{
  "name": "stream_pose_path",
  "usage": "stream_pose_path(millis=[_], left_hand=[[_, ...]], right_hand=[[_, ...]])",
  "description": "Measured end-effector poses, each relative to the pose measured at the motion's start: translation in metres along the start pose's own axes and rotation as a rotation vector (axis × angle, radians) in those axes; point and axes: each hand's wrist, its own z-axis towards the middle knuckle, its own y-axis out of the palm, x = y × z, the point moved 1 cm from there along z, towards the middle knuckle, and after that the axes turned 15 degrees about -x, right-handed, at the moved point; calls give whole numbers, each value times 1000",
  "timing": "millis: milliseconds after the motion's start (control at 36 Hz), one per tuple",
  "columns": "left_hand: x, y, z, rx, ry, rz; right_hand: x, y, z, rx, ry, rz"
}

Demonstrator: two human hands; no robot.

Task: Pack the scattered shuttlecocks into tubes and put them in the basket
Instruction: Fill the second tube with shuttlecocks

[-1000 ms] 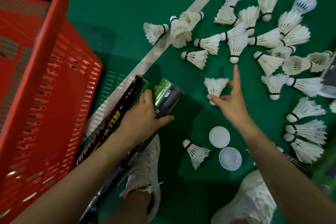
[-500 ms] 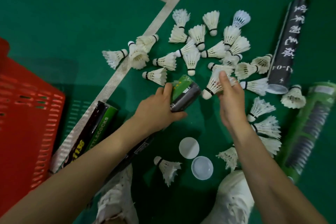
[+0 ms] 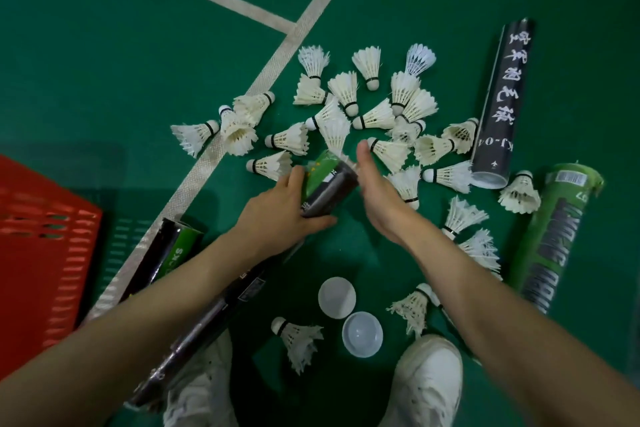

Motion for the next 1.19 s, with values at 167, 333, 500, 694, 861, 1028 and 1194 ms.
stream_pose_path(millis=[167, 333, 500, 694, 861, 1028, 1194], left_hand=[[-15, -23, 16, -12, -62, -46], [-37, -27, 29, -29, -95, -42], [-52, -17, 30, -40, -129, -109], [-53, -8, 27, -24, -139, -150], [-52, 0, 22, -52, -156, -124], [-50, 8, 18, -78, -160, -93], [-41, 11, 10, -49, -131, -76]], right_hand=[[-43, -18, 23, -120, 41, -36], [-56, -36, 61, 144, -69, -203], [-30, -48, 106, 160, 133, -1293], [-13, -21, 103, 319, -74, -1362], [22, -12, 86, 257, 60, -1106], [4, -30, 56, 526, -221, -553], [-28, -39, 29, 442, -367, -234]])
